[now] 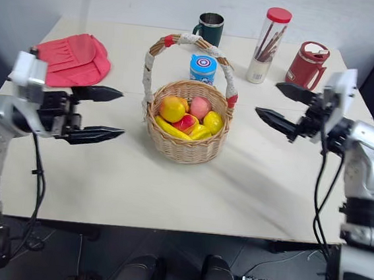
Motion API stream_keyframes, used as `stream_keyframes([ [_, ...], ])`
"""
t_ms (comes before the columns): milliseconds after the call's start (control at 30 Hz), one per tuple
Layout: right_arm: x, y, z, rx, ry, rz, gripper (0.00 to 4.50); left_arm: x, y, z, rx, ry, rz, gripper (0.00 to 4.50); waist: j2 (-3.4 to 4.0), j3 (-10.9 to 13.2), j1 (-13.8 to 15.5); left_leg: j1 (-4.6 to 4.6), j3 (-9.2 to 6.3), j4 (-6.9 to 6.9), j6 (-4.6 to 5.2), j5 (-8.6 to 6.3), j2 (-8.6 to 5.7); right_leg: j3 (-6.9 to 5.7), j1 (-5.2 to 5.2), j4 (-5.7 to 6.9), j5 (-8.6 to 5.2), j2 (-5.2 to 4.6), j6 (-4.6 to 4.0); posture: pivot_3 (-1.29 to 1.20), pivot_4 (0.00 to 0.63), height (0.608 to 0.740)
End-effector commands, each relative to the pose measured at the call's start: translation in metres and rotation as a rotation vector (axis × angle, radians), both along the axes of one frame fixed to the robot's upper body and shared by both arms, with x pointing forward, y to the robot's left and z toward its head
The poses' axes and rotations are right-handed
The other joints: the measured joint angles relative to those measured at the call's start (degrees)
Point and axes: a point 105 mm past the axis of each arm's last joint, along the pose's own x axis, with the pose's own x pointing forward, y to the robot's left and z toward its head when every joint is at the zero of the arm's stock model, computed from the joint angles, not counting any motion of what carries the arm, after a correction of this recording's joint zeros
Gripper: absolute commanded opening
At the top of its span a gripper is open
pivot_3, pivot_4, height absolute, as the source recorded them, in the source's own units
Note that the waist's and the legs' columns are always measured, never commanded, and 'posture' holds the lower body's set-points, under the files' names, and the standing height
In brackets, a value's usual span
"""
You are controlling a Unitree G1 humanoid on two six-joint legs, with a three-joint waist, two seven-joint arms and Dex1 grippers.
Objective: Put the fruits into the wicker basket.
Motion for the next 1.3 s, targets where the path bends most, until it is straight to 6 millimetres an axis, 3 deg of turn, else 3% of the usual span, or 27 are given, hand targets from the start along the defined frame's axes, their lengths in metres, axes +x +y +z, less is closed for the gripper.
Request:
stream_keyframes([
  [33,0.015,0.021,-0.005,-0.038,0.039,0.122,4.50,-0.015,0.024,0.003,-0.010,0.013,0.075,4.47,0.05,0.0,-0.1,0.00,0.00,0.00,-0.04,-0.02,0.03,-0.01,-0.01,-0.01,0.00,0.03,-0.01,0.00,0.150,0.740],
  [67,0.018,0.027,-0.007,-0.044,0.050,0.150,4.50,-0.016,0.030,-0.001,0.000,0.022,0.098,4.47,0.06,0.0,0.0,-0.04,0.01,-0.01,-0.04,-0.02,0.03,0.00,-0.06,-0.01,-0.01,0.03,-0.02,0.00,0.150,0.740],
  [167,0.023,0.046,0.002,-0.015,0.042,0.229,3.92,-0.022,0.040,-0.008,-0.008,0.049,0.131,4.50,0.07,0.0,0.1,-0.08,-0.05,0.00,-0.04,-0.03,0.01,-0.01,-0.05,-0.02,-0.01,0.02,-0.03,0.00,0.150,0.740],
  [267,0.020,0.055,0.012,0.012,0.038,0.303,2.92,-0.028,0.031,-0.002,-0.030,0.049,0.110,4.50,0.08,0.0,0.2,-0.18,-0.22,0.06,-0.04,-0.02,-0.01,0.11,-0.05,-0.01,-0.01,-0.02,-0.03,0.00,0.150,0.740],
  [400,0.016,0.052,0.008,0.000,0.076,0.342,1.61,-0.033,0.020,-0.001,-0.037,0.051,0.080,4.50,0.08,0.0,0.1,-0.22,-0.52,0.07,-0.10,-0.06,-0.08,0.80,-0.02,0.00,0.00,0.07,-0.07,0.00,0.150,0.740],
  [533,0.009,0.034,0.001,-0.021,0.084,0.308,0.25,-0.031,0.006,0.000,-0.053,0.035,0.039,4.50,0.08,0.0,0.1,-0.22,-0.49,0.04,-0.13,-0.06,-0.08,0.84,-0.05,0.00,-0.03,0.10,-0.12,0.00,0.150,0.740],
  [700,-0.012,-0.013,0.019,0.104,-0.047,0.042,0.20,-0.016,-0.021,0.002,-0.124,-0.002,-0.026,4.50,0.08,0.0,1.3,-0.21,-0.49,0.07,-0.15,-0.04,-0.12,0.83,-0.01,0.04,-0.04,0.10,-0.14,0.00,0.150,0.740],
  [967,-0.059,-0.081,0.031,0.186,-0.166,-0.414,0.20,-0.001,-0.046,-0.018,-0.160,0.079,-0.110,4.50,0.12,0.0,1.7,-0.26,-0.23,0.02,-0.15,-0.03,-0.12,0.58,-0.13,0.01,-0.04,0.17,-0.13,0.00,0.150,0.740],
  [1100,-0.064,-0.108,0.018,0.174,-0.157,-0.567,0.20,0.010,-0.051,-0.025,-0.142,0.080,-0.125,4.50,0.12,0.0,1.5,-0.02,0.11,0.01,-0.16,-0.01,-0.01,0.73,-0.08,0.05,-0.04,0.20,-0.11,0.00,0.150,0.740],
  [1300,-0.056,-0.143,-0.017,0.137,-0.122,-0.729,0.20,0.025,-0.062,-0.033,-0.087,-0.001,-0.131,4.50,0.13,0.0,1.6,0.03,0.27,-0.02,-0.13,0.01,-0.01,0.85,-0.11,0.05,-0.03,0.20,-0.09,0.00,0.150,0.740],
])
